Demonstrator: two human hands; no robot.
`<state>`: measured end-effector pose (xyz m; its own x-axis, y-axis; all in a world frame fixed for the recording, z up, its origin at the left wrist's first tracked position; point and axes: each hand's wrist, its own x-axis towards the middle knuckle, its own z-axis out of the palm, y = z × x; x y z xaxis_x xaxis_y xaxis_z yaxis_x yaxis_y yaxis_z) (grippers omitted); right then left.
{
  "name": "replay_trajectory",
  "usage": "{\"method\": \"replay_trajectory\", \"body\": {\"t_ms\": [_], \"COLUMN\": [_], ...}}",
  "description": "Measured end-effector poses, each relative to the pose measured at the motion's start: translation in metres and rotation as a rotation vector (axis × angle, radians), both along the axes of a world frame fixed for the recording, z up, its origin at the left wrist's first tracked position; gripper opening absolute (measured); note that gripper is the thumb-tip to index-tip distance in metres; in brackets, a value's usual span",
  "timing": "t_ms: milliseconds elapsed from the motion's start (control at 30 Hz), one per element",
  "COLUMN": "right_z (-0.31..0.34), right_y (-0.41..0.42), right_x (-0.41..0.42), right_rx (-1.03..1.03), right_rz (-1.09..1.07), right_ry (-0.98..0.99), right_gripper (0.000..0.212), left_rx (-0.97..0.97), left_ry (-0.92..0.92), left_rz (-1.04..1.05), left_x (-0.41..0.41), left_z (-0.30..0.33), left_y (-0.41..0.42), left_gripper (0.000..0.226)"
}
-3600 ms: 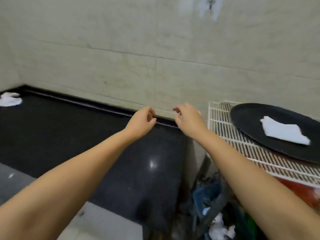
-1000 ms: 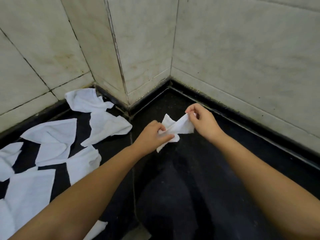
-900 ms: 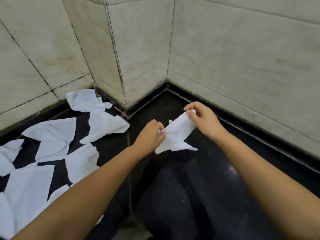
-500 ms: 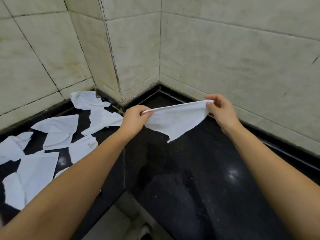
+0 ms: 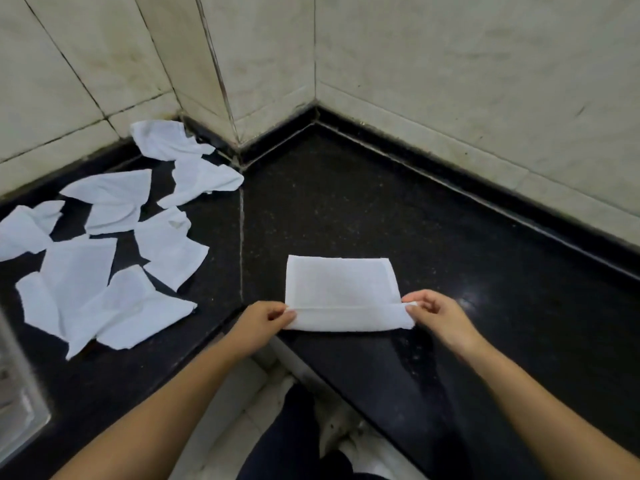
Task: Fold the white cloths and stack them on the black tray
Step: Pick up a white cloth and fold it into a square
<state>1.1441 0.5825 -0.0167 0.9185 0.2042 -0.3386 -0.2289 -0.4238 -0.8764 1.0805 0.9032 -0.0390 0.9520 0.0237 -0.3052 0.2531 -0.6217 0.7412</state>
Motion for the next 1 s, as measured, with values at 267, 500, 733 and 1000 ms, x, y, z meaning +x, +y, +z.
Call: {"method": "replay_trajectory", "body": {"t_ms": [267,500,733,1000], "right_z": [-0.004,-0.028,-0.014,-0.021], "right_y": [0.047,0.069,0.156,0.211], "right_x": [0.073,0.092,0.112,0.111], "right_rx": [-0.268,-0.804,-0.705,-0.805], "right_rz": [-0.089,0.063,0.521,0.801], "right_ry": [-0.139,-0.243,-0.383,-0.325], "right_gripper": [0.014,0.024,0.040,0.027], "left_rx": [0.103,0.431,0.496,0.618], "left_ry": [-0.126,-0.100,-0.145,-0.103], "left_rz": [0.236,0.272,0.334,0.232], "left_x": [0.062,0.103,0.064,0.038], "left_z": [0.001,-0.025,-0.036,-0.039], "left_y": [0.000,-0.011,-0.015,-0.016], "left_gripper": [0.023,0.021,0.053,0.042]}}
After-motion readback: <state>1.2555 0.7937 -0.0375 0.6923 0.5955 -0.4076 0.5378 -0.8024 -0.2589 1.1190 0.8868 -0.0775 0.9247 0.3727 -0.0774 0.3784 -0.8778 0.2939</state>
